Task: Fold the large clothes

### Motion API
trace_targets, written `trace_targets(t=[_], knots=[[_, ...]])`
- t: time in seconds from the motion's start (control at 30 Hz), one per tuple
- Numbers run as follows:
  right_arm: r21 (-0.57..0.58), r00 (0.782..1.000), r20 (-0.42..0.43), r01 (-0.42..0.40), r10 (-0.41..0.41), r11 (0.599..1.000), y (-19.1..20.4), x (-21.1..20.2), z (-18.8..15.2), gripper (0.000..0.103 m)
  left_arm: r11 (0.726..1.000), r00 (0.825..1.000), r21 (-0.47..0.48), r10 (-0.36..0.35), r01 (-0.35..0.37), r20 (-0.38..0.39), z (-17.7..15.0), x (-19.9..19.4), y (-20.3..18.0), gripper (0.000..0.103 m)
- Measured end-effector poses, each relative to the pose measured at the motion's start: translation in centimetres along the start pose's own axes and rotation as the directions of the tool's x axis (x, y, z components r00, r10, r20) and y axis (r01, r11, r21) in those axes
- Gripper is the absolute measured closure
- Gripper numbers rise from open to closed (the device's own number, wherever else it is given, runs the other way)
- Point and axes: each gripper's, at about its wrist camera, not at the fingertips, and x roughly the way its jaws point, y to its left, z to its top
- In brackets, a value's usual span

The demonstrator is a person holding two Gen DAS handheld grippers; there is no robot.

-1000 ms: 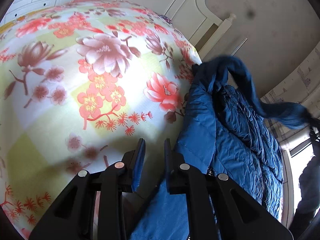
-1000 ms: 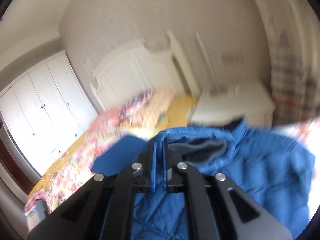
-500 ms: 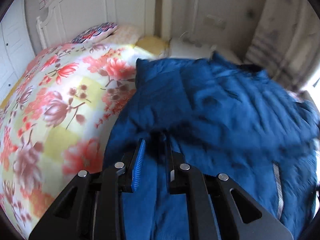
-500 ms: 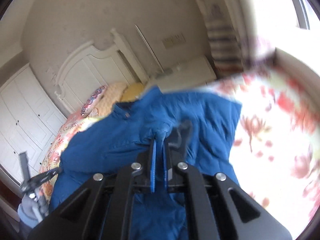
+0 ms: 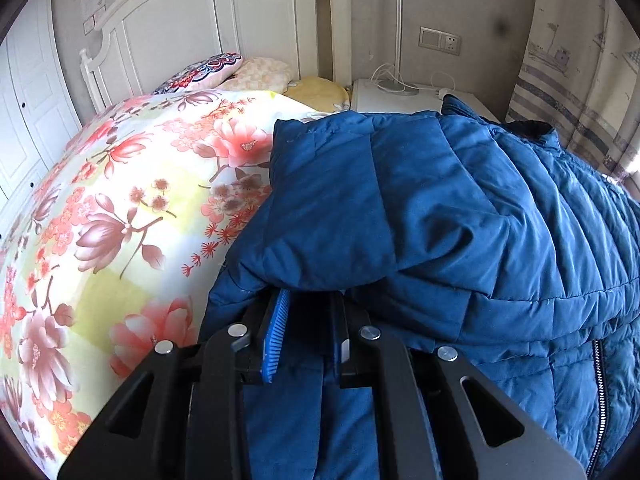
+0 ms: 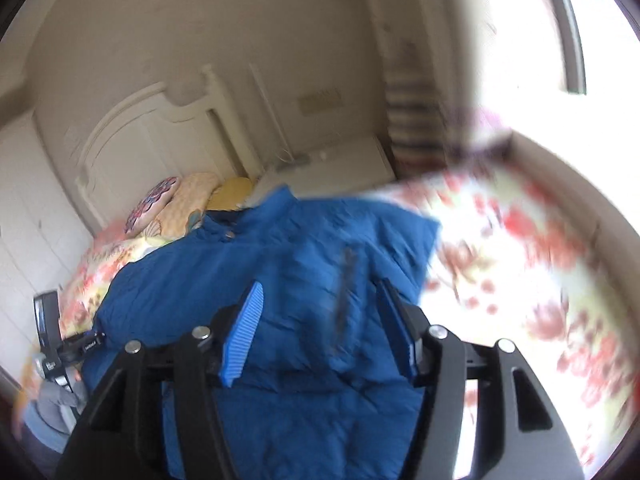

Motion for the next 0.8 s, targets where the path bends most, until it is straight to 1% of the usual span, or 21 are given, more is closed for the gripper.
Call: trace_targets(t=[0.07, 0.13, 0.17, 0.2, 0.23, 0.27, 0.3, 0.37, 0.43, 0.47, 0.5, 0.57, 0.6, 0.67, 0.7, 0.73, 0.77, 0.8], knots=[[-0.127, 1.000, 0.007, 0.015, -0.015, 0.992, 3.0, 0.7, 0.6, 0.043, 1.000, 1.000, 0.003, 0.004, -0.004, 0.001, -0.1, -0.1, -0.1, 0.097], [-0.216, 1.000, -0.011, 0.024, -0.027, 0.976, 5.1, 2.3, 0.9, 0.042, 1.000, 1.000, -0.006, -0.006, 0.006, 0.000, -0.1, -0.1, 0.0, 0.097], [-0.244, 0.999, -0.034, 0.028, -0.038, 0.969, 5.7, 3.2, 0.8, 0.042, 1.000, 1.000, -0.012, -0.013, 0.013, 0.000, -0.1, -0.2, 0.0, 0.097], [-0.272, 0.992, -0.102, 0.045, -0.075, 0.961, 6.1, 5.3, 0.5, 0.042, 0.999, 1.000, -0.022, -0.024, 0.024, 0.000, -0.1, -0.2, 0.1, 0.097], [-0.267, 0.979, -0.181, 0.047, -0.098, 0.963, 5.9, 7.2, -0.1, 0.041, 0.999, 0.999, -0.034, -0.035, 0.035, 0.001, -0.1, -0.2, 0.4, 0.097], [-0.251, 0.966, -0.238, 0.044, -0.105, 0.967, 5.5, 8.7, -0.7, 0.040, 0.997, 0.999, -0.050, -0.052, 0.052, 0.004, -0.1, -0.2, 0.7, 0.096], [-0.234, 0.961, -0.262, 0.029, -0.092, 0.972, 4.9, 9.8, -1.9, 0.040, 0.996, 0.998, -0.064, -0.061, 0.061, 0.012, -0.1, -0.5, 1.0, 0.097], [-0.221, 0.966, -0.246, 0.018, -0.074, 0.975, 4.3, 9.8, -2.4, 0.040, 0.993, 0.997, -0.101, -0.060, 0.065, 0.049, -0.2, -1.5, 1.6, 0.097], [-0.200, 0.968, -0.245, 0.002, -0.052, 0.980, 3.9, 9.7, -2.5, 0.040, 0.983, 0.987, -0.163, -0.058, 0.083, 0.151, -0.4, -4.3, 1.9, 0.097], [-0.194, 0.969, -0.243, -0.004, -0.044, 0.981, 3.6, 9.9, -2.5, 0.039, 0.979, 0.979, -0.180, -0.061, 0.097, 0.196, -0.2, -5.5, 1.7, 0.097], [-0.189, 0.970, -0.242, -0.010, -0.037, 0.982, 3.4, 9.9, -2.4, 0.037, 0.976, 0.968, -0.177, -0.078, 0.123, 0.240, 0.3, -6.8, 1.0, 0.097], [-0.196, 0.970, -0.242, -0.016, -0.032, 0.981, 3.5, 10.0, -2.4, 0.034, 0.980, 0.956, -0.127, -0.112, 0.150, 0.270, 1.8, -8.0, -1.0, 0.097], [-0.202, 0.970, -0.240, -0.012, -0.037, 0.979, 3.6, 10.0, -2.4, 0.033, 0.986, 0.955, -0.072, -0.127, 0.151, 0.267, 2.9, -8.1, -2.9, 0.097], [-0.216, 0.970, -0.238, -0.008, -0.045, 0.976, 4.2, 9.7, -2.6, 0.032, 0.991, 0.962, 0.014, -0.130, 0.130, 0.241, 4.4, -7.1, -5.8, 0.096], [-0.218, 0.970, -0.237, -0.008, -0.045, 0.976, 4.1, 9.7, -2.6, 0.032, 0.993, 0.972, 0.049, -0.119, 0.111, 0.204, 5.2, -5.5, -7.4, 0.096], [-0.215, 0.971, -0.237, -0.011, -0.042, 0.976, 4.2, 9.7, -2.5, 0.032, 0.993, 0.981, 0.061, -0.109, 0.100, 0.159, 5.6, -3.9, -8.4, 0.096], [-0.212, 0.971, -0.237, -0.014, -0.038, 0.977, 4.3, 9.7, -2.4, 0.031, 0.994, 0.987, 0.061, -0.101, 0.095, 0.122, 5.7, -2.5, -8.9, 0.096], [-0.208, 0.971, -0.237, -0.019, -0.032, 0.978, 4.1, 9.6, -2.5, 0.031, 0.995, 0.994, 0.060, -0.086, 0.082, 0.062, 5.4, -0.1, -9.4, 0.096]])
